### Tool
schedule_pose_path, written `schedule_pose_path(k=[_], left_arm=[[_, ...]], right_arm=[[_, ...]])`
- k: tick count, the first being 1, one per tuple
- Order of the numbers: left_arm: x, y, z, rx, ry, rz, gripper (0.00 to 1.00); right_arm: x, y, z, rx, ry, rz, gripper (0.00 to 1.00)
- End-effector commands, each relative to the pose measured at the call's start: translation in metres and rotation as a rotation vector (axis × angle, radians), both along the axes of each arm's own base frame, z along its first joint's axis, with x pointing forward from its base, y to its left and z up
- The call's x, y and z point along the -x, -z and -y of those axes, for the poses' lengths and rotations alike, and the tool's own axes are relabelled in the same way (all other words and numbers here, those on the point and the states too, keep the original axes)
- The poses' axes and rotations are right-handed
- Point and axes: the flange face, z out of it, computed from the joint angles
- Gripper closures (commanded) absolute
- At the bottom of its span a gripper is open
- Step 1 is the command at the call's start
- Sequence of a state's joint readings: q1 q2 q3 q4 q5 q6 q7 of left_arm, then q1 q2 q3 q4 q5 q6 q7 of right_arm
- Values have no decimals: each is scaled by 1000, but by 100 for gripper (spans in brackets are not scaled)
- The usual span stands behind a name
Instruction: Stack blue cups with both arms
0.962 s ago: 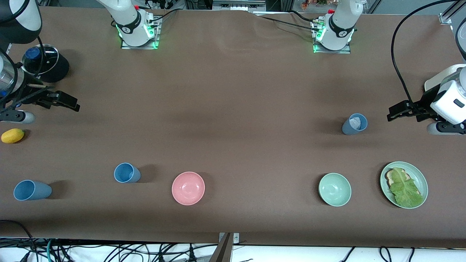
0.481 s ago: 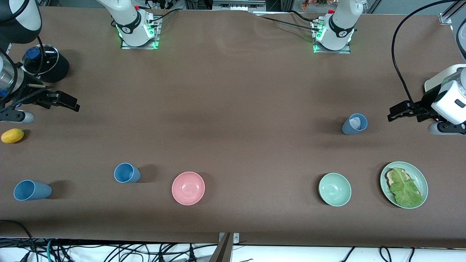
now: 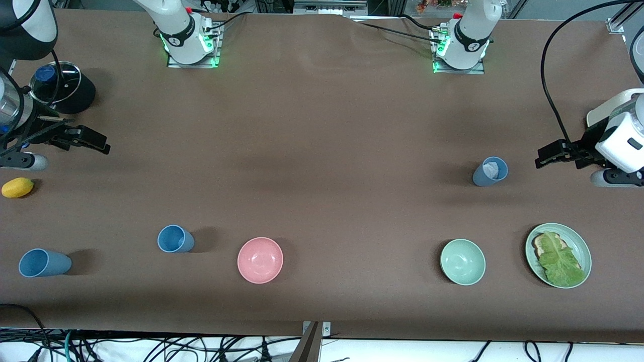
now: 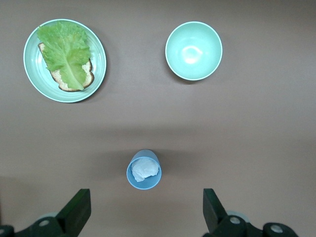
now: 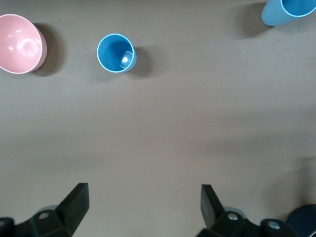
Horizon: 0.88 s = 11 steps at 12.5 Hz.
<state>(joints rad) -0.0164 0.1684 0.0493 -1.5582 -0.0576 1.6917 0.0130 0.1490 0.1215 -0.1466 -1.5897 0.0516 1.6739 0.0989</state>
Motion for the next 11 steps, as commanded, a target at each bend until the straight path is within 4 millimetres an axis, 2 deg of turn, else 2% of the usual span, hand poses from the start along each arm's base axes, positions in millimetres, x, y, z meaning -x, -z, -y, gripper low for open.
schedule_pose_path(k=[1,11], left_arm=[[-3,-3,0,34,11,7,0],[-5,2,4,39,14,-1,0]], right_arm=[[-2,-6,-1,10,-11,8,0],[-2,-6,0,11,-9,8,0]])
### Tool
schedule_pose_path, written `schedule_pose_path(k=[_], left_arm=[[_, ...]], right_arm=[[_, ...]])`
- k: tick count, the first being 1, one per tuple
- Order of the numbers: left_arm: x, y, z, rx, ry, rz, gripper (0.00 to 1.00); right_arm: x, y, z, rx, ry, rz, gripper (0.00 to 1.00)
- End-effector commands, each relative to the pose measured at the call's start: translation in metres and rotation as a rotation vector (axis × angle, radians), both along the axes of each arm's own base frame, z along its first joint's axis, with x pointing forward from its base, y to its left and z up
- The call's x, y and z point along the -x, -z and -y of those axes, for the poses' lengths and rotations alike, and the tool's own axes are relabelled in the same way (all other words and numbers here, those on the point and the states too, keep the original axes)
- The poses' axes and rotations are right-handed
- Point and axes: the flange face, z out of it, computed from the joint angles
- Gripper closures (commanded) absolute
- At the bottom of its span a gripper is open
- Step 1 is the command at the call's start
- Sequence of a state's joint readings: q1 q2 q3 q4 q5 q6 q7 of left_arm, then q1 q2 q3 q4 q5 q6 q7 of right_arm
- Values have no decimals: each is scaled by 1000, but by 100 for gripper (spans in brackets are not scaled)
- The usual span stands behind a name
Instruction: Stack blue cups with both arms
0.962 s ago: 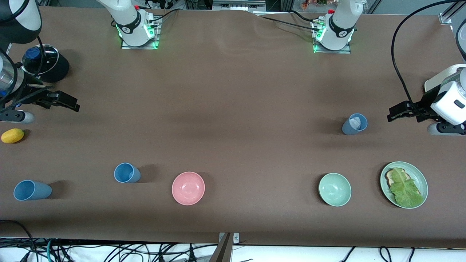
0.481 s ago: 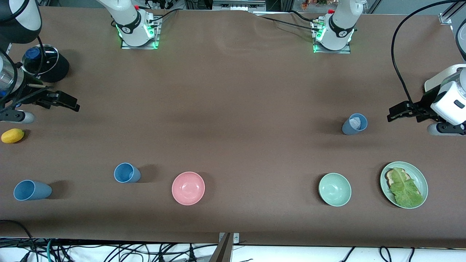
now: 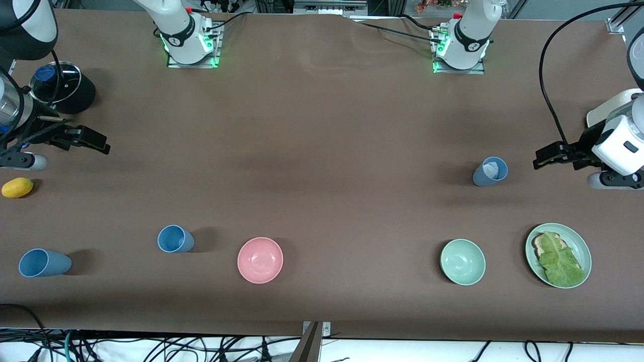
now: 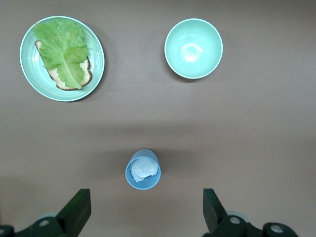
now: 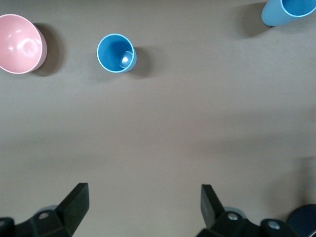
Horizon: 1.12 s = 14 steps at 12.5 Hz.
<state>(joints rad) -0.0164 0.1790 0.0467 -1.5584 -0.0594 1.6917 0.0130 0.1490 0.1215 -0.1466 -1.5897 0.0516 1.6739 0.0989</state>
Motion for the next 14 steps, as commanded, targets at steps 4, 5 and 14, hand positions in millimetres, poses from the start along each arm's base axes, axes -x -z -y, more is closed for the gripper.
schedule_pose_path(k=[4,5,14], left_arm=[[-3,-4,2,37,13,10,0],[-3,-4,4,39,16,10,0],[-22,114,20,-13,72,-217,0]], right_arm=[[-3,-5,0,11,-9,7,0],[-2,-6,-1,10,-11,8,0],[-2,-6,-1,10,-11,8,0]])
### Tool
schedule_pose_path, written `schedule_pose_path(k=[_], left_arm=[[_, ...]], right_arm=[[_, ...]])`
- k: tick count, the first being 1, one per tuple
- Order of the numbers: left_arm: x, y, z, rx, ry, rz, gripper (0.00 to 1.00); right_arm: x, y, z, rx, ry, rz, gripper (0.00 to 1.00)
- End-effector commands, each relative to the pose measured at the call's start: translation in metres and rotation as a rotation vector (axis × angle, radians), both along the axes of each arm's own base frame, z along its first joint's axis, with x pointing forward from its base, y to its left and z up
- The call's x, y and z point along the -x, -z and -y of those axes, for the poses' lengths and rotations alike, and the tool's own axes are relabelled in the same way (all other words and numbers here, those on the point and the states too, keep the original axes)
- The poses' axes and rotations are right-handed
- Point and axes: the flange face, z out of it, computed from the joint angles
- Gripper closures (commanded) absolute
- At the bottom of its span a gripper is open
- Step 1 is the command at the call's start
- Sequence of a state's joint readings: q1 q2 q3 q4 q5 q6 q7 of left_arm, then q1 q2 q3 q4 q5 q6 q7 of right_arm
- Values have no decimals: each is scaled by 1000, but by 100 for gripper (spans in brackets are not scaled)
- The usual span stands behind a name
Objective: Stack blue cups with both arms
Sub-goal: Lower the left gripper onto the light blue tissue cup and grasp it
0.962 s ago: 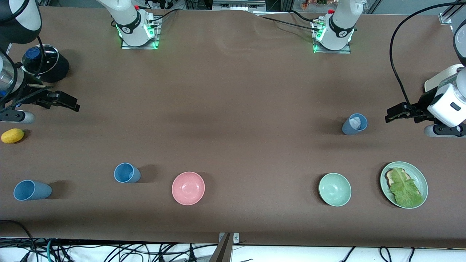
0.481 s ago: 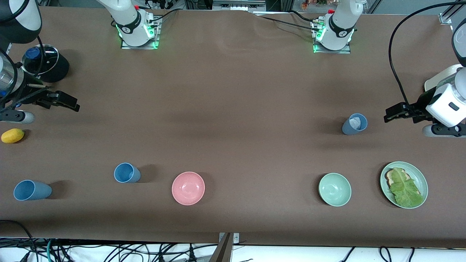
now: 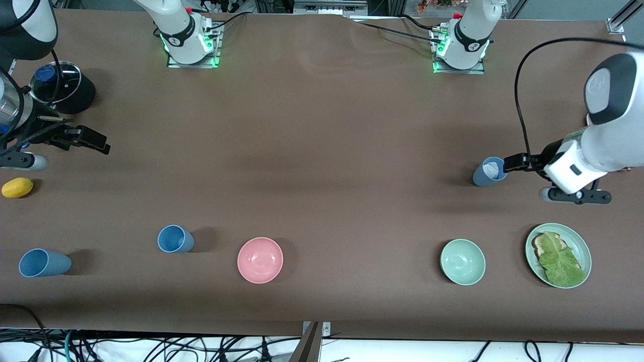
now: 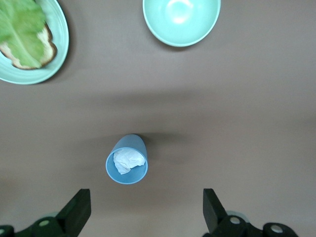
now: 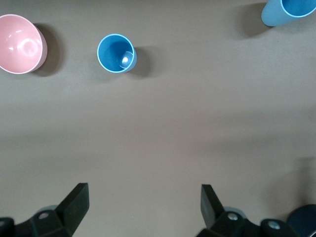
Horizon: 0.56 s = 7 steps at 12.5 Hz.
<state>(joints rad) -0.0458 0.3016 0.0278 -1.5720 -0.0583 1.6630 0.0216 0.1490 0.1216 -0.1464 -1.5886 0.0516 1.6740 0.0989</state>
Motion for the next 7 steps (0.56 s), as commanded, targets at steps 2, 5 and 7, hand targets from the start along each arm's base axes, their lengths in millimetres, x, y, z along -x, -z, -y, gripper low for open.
schedule_pose_path(k=[2,5,7], left_arm=[[-12,60,-20,-93,68,-88,0],[-2,86,-28,-96,74,-92,0],[1,103,-47,-64,133,-90,0]], right_arm=[[-2,-5,1,10,-8,7,0],[-2,-5,0,11,-9,7,0],[-2,-5,0,10,-11,7,0]])
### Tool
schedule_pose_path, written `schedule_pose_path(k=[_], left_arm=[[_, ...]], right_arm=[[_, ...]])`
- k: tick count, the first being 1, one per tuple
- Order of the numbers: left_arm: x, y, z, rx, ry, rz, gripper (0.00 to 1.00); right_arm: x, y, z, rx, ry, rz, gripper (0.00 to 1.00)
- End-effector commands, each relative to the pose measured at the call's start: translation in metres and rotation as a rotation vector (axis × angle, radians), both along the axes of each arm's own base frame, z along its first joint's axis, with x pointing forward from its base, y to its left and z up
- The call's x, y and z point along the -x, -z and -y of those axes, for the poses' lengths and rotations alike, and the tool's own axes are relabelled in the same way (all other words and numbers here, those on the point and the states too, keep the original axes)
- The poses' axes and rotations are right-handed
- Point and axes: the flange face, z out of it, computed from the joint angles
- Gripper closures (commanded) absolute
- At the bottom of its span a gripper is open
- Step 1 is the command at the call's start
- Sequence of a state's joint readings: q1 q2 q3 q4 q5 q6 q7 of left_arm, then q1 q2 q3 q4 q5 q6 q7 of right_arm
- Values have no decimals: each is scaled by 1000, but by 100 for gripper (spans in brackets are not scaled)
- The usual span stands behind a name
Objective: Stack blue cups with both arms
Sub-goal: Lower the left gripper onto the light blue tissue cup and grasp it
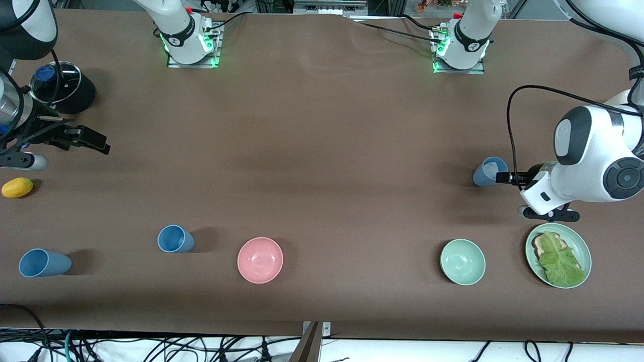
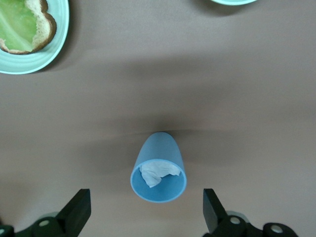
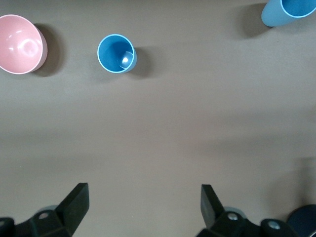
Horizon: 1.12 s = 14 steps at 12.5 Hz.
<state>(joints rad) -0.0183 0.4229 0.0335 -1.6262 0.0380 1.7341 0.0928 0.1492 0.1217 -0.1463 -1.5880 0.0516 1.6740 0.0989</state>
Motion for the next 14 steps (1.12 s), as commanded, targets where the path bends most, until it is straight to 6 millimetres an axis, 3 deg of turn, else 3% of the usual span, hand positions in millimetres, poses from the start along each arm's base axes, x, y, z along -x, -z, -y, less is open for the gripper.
schedule_pose_path(k=[1,2,4,9,12,13,14], left_arm=[[11,19,-22,21,66,9,0],[19,34,-34,24,50,-3,0],[34,60,-37,30,44,-19,0],[59,89,-38,44,61,-52,0],[59,95,-38,45,67,-38,0],[59,97,-39,44,68,-41,4],[59,99,-38,45,67,-41,18]], right_arm=[[-2,-5,1,11,-9,7,0],[-2,-5,1,11,-9,7,0],[-2,-5,0,10,-10,7,0],[-2,-4,0,11,-9,5,0],[-2,-5,0,10,-10,7,0],[-2,-4,0,11,-10,5,0],[-2,-5,0,10,-10,7,0]])
